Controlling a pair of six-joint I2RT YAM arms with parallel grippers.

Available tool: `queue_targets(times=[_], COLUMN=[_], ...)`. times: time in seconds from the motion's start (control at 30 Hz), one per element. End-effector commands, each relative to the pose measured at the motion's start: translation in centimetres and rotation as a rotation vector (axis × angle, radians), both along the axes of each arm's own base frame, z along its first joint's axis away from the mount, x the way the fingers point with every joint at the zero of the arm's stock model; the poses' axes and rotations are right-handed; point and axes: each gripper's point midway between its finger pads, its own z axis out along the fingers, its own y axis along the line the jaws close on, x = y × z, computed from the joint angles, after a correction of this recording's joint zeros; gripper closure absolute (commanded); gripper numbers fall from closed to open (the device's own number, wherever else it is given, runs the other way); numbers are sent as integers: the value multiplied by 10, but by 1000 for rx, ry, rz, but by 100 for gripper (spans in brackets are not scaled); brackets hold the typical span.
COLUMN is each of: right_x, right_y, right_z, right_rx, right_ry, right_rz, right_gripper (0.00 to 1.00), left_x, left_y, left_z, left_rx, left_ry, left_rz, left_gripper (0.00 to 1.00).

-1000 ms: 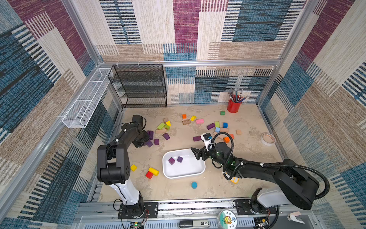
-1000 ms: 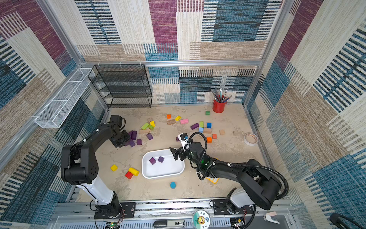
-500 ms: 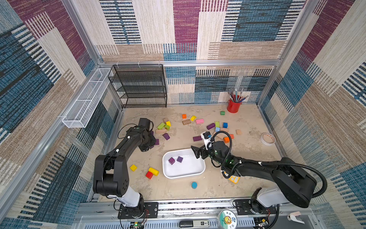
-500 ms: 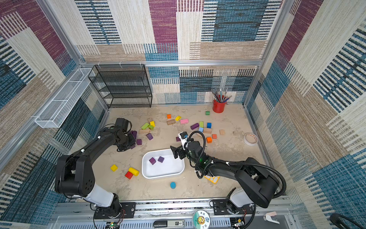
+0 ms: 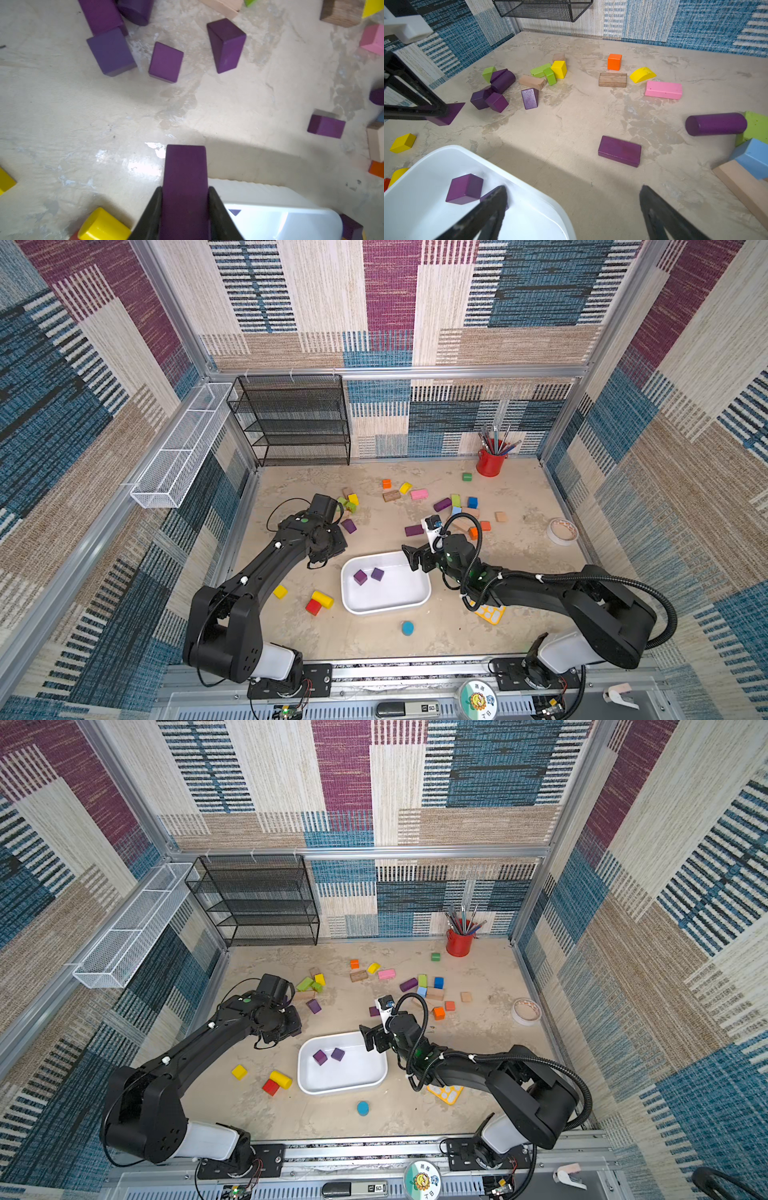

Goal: Pick purple bricks into the storage bin
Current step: Place the building block in the storage box.

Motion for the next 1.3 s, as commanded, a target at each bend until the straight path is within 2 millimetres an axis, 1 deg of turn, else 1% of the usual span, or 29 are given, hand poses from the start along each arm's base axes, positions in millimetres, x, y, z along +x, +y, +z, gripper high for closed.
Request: queue_targets(times=[0.0,0.17,0.37,0.5,0.6,0.97,1.07,1.27], right_x=[4,5,6,7,8,12,13,15], right_y=[1,-1,-2,-5,-7,-24,-27,-39], right_z=[4,2,3,3,2,10,10,12], right_rx=[25,34,44,52,56,78,82,99], right_ry=[-2,10,15,18,22,0,-1,-4], right_rz=[-15,-17,-18,-23,-34,-90,-106,-152], right_gripper=[0,0,0,0,0,1,0,0], left_x=[-4,-6,-10,-14,-18,-34,-39,-48], left_y=[-8,-25,-51,-72,-91,-141,-150,-162], left_z=[5,11,18,25,27,16,12,-1], left_rx=[-1,4,5,17,13,28,30,43], left_ry=[-13,-35,-55,-83,-91,-117,-123,-124], left_rz=[-4,-60,-154,-238,-329,-588,-644,-701], left_gripper=[77,77,77,77,77,77,78,77])
